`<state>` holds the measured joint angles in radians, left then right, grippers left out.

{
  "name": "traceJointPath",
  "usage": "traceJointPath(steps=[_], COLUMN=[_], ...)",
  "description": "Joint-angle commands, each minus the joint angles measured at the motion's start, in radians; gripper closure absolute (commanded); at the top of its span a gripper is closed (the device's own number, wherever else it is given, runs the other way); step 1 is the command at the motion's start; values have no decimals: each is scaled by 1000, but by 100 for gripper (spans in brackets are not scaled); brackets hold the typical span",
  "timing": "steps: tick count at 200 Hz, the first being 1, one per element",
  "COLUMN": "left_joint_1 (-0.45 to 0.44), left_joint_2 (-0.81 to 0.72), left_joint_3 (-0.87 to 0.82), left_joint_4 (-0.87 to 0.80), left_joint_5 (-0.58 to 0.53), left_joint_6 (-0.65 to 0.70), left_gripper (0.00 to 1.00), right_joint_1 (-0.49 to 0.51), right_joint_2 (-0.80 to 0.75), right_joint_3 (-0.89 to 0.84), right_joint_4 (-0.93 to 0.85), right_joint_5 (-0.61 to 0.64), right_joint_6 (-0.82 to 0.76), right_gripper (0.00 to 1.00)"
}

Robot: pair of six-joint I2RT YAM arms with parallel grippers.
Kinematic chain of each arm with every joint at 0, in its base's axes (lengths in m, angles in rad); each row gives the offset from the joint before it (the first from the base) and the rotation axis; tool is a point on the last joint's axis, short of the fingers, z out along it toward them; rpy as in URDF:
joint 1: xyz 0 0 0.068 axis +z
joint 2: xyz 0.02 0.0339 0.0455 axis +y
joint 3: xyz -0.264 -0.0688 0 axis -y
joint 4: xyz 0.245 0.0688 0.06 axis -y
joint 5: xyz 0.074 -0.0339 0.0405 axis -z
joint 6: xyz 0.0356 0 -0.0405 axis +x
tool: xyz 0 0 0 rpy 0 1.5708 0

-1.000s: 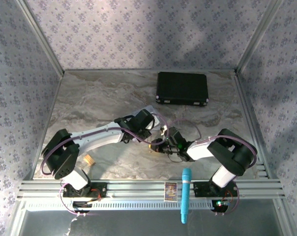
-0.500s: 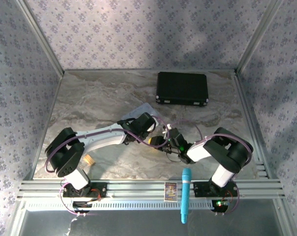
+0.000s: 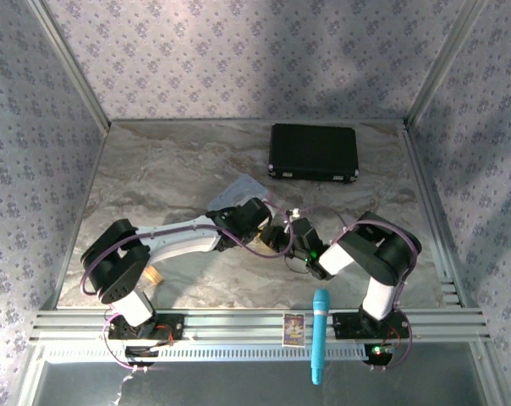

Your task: Unlock a padlock with a key

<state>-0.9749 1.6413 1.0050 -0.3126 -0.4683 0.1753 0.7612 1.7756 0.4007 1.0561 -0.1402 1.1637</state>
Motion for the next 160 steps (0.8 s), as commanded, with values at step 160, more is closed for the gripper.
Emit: traceJointPath(steps=[160], left_joint_1=[-22], left_joint_2=[74], left_joint_3=[-8], left_joint_4=[-180], left_joint_5=[-142], left_joint_6=[-116], left_gripper=[48], right_joint_1=[-142], right_joint_2=[-90], right_joint_3=[43], right_joint_4=[-540], right_joint_5=[-227], right_joint_6=[-102], right_gripper=[94])
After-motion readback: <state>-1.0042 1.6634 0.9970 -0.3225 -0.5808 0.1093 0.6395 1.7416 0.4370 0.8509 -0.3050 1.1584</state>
